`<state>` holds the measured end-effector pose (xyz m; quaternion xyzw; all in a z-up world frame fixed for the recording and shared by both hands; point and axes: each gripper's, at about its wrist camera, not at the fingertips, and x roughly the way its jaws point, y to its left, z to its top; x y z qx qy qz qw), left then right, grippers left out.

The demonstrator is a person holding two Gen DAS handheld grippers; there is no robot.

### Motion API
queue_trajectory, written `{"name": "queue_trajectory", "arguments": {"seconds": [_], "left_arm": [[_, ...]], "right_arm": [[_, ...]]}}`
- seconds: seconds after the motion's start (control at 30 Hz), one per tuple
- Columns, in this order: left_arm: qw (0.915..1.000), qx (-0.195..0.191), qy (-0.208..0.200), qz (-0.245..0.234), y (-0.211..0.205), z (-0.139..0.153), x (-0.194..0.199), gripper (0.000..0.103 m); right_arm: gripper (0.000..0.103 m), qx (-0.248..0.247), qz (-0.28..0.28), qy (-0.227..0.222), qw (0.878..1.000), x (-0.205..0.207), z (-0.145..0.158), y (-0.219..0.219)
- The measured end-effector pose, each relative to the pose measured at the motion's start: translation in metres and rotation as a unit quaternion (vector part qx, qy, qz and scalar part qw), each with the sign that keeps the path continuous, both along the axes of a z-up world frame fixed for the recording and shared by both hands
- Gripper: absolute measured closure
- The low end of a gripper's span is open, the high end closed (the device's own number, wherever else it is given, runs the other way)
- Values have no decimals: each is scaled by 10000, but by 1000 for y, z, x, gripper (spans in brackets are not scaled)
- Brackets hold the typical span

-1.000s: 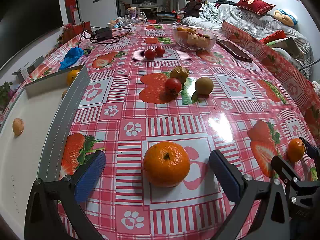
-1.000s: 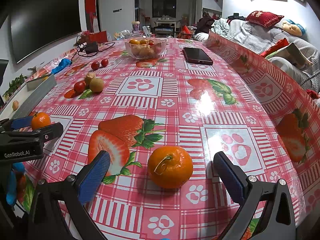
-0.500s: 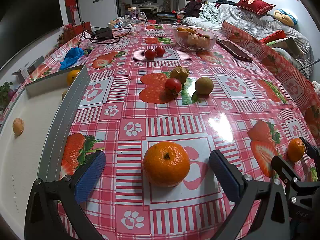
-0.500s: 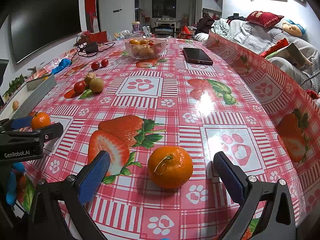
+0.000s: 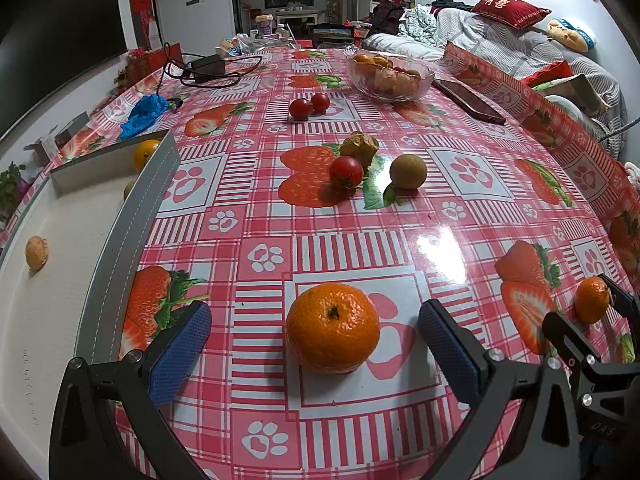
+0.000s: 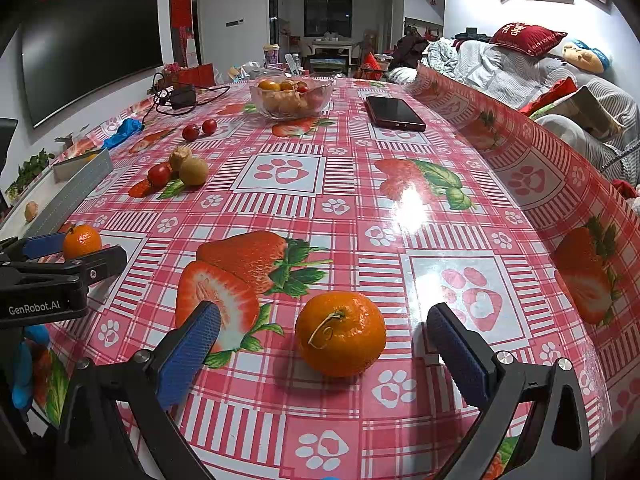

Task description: Organize fruits

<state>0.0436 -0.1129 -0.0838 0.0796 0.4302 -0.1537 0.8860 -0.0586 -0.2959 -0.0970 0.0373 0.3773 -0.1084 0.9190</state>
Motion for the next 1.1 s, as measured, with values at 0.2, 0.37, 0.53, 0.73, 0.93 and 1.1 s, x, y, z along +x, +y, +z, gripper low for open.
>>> {"name": "queue_trajectory", "arguments": {"seconds": [0.2, 0.37, 0.53, 0.73, 0.93, 1.1], "left_arm": [[10000, -3, 2, -3, 0, 0, 0, 0], [10000, -2, 0, -2, 0, 0, 0, 0], [10000, -1, 2, -6, 0, -1, 0, 0], [9999, 151, 61, 23, -2, 3, 2, 0], [9963, 845, -164, -17, -20, 8, -2, 0], [9943, 1058, -142, 8, -25, 9, 0, 0]], "right_arm": [[0, -1, -2, -4, 10000, 0, 0, 0], [0, -1, -2, -5, 10000, -1, 0, 0], [0, -1, -2, -3, 10000, -1, 0, 0], [0, 5, 6, 39, 10000, 1, 2, 0], [0, 4, 6, 37, 10000, 2, 2, 0], [0, 4, 6, 34, 10000, 2, 2, 0]]}}
